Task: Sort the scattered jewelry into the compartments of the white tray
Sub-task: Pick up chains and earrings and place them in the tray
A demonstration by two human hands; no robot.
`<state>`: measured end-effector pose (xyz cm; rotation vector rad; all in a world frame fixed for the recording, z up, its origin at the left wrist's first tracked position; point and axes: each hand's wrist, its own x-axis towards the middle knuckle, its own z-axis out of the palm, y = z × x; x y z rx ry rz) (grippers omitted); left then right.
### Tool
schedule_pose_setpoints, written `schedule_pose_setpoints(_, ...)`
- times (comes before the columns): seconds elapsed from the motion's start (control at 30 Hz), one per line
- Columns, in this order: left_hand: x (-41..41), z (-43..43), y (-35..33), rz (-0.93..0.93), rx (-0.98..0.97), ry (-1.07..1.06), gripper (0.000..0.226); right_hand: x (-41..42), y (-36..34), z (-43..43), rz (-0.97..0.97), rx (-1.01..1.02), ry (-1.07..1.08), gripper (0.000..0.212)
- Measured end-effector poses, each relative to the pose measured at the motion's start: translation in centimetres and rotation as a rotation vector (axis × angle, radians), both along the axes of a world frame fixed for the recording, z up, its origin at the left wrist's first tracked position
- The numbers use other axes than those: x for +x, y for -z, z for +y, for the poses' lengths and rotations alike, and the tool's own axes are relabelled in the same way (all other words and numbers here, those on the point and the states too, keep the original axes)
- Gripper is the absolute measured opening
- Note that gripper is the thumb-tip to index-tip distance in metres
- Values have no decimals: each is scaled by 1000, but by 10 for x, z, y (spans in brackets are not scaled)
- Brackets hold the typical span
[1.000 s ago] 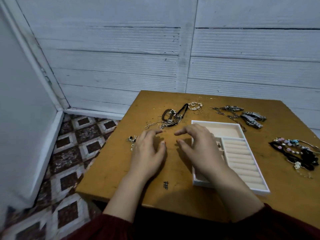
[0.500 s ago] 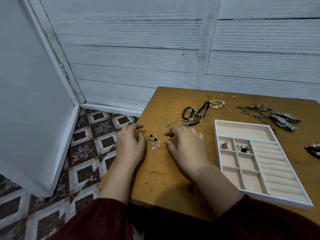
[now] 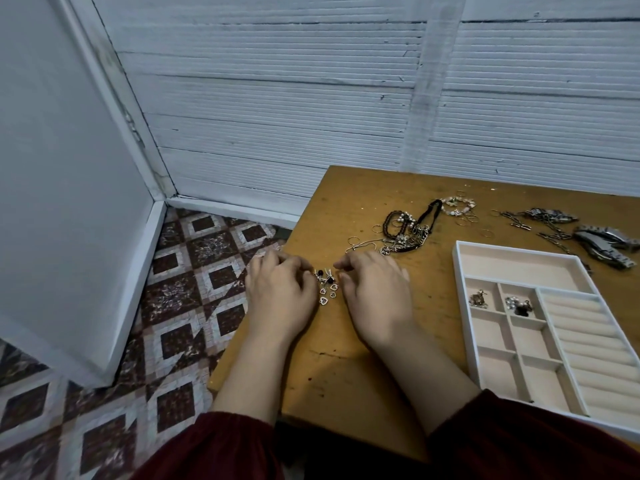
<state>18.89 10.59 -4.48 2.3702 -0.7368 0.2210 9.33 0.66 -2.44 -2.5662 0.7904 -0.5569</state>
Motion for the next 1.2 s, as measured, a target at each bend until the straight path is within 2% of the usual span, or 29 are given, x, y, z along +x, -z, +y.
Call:
schedule_pose_setpoints(0.4, 1, 1, 1, -1, 16, 35, 13, -2, 8, -4, -22, 40, 15, 18)
schedule_pose_setpoints(0.6, 2, 3, -1, 59, -157, 54, 7, -4, 8, -4, -34, 49, 16, 18)
schedule_pose_setpoints(0.73, 2, 5, -2, 98, -258, 86, 20, -5, 7, -4, -43, 53, 14, 18)
schedule_pose_setpoints(0.87, 3, 6, 0, 131, -363, 160, 13, -4, 8, -4, -55, 61, 24, 19)
schedule_pose_setpoints(1.0, 4, 6, 3, 137, -398, 217, 7, -4, 9, -6, -65, 66, 32, 24)
schedule_pose_setpoints(1.1, 5, 6, 3, 143, -406, 237, 12, -3, 10, -6, -52, 70, 5, 29)
schedule_pose_setpoints(1.2, 6, 6, 5, 177, -403, 266, 12, -2, 10, -6, -39, 81, -28, 26)
